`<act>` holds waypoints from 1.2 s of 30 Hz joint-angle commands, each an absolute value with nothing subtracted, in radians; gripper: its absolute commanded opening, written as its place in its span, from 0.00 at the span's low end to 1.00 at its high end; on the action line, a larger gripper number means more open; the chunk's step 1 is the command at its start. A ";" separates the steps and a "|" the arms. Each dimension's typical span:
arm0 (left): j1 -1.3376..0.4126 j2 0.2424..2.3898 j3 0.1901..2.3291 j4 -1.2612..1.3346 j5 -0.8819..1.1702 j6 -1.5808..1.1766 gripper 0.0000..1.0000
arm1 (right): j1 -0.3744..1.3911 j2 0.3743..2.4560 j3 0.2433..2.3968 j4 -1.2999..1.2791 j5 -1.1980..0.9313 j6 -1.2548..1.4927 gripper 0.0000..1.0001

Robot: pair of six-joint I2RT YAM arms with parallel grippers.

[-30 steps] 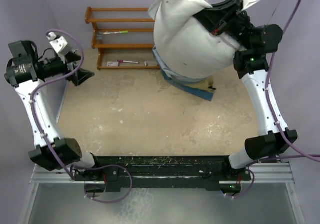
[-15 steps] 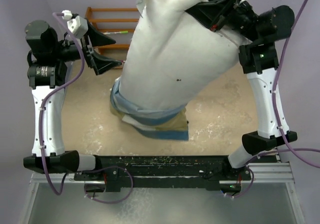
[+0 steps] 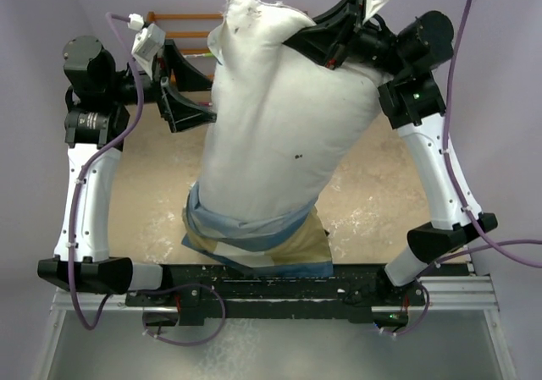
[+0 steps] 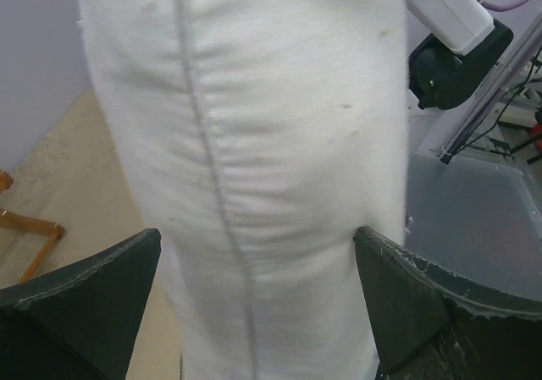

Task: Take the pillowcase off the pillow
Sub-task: Remove the pillow from the pillowcase.

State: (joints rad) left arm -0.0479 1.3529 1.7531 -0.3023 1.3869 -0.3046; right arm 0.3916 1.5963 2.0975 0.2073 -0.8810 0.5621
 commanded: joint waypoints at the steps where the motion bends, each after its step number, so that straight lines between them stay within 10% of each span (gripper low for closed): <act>1: -0.058 1.293 1.814 -0.345 1.333 -0.229 0.99 | 0.382 1.542 2.236 0.206 -0.709 0.362 0.00; 7: -0.060 1.275 1.837 -0.342 1.086 -0.148 1.00 | 0.374 1.579 2.367 0.147 -0.662 0.320 0.00; 27: -0.076 1.400 1.736 -0.269 1.235 -0.219 1.00 | 0.388 1.707 2.212 0.604 -0.994 0.772 0.00; 36: -0.193 1.460 1.690 -0.285 1.212 -0.211 0.99 | 0.562 1.902 2.470 0.443 -0.965 0.699 0.00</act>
